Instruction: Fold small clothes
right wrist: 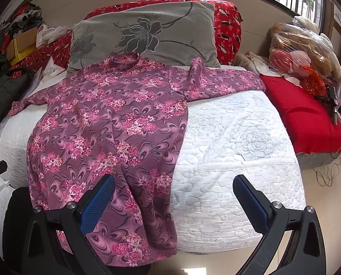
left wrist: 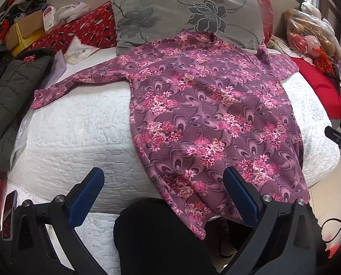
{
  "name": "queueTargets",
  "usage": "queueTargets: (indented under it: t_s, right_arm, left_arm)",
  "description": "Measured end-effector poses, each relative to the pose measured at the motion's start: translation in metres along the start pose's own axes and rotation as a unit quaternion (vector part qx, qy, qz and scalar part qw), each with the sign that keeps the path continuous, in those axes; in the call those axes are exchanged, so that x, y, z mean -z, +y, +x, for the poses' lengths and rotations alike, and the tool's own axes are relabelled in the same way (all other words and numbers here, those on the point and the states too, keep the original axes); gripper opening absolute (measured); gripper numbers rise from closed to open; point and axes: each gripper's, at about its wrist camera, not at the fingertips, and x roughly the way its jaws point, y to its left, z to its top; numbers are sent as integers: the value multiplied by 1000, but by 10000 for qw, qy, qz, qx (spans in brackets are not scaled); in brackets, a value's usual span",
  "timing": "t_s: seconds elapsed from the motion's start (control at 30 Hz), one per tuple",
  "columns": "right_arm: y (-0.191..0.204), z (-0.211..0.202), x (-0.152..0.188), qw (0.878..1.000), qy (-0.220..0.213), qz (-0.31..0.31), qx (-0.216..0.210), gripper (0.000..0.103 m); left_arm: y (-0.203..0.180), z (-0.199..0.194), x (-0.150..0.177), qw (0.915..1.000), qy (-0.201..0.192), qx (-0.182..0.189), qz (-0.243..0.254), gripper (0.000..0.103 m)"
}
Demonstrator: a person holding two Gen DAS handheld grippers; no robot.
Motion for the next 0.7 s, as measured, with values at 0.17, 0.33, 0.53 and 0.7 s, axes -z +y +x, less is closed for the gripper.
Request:
queueTargets:
  t_s: [0.17, 0.33, 0.53, 0.7]
  right_arm:
    - [-1, 0, -1, 10000, -11, 16, 2, 103]
    - [-4, 0, -3, 10000, -11, 46, -4, 103]
    - [-5, 4, -2, 10000, 64, 69, -8, 103]
    - [-4, 5, -2, 10000, 76, 56, -9, 103]
  left_arm:
    - [-3, 1, -1, 10000, 15, 19, 20, 103]
    - [-7, 3, -3, 9999, 62, 40, 70, 103]
    - [-9, 7, -3, 9999, 109, 60, 81, 103]
    - [-9, 10, -4, 9998, 157, 78, 63, 103]
